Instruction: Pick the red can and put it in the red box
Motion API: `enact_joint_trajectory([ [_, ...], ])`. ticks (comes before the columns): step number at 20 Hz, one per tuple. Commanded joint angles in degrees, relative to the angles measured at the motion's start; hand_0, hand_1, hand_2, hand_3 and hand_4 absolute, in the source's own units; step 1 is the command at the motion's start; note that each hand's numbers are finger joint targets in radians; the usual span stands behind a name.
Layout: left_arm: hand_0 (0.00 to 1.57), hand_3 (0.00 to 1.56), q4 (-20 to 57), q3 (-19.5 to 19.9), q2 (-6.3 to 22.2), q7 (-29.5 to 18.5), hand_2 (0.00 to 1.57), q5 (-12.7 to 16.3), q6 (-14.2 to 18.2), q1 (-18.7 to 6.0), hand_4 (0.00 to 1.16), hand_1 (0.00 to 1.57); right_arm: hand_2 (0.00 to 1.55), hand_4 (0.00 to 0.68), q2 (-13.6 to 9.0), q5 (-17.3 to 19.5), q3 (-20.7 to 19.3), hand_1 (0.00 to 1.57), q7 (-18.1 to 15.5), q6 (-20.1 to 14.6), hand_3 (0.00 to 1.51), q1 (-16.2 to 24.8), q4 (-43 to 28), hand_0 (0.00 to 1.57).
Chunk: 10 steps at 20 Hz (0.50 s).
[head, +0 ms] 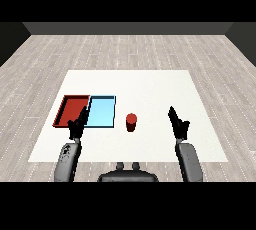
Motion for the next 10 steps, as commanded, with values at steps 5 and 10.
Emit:
enact_joint_trajectory([
  [5,0.0,0.0,-2.5,-0.5,-0.9,-2.9,0.0,-0.2,-1.5,0.2,0.0,0.0,0.0,0.0,1.6,0.4,1.8,0.0,-3.2,1.0,0.0,11.3,-12.0,0.0],
  [10,0.0,0.0,-9.3,1.3,-3.2,-20.6,0.0,3.8,-3.0,-1.1,0.0,0.0,0.0,0.0,3.1,-2.8,2.7,0.0,-19.0,5.5,0.0,11.9,-15.4,0.0],
])
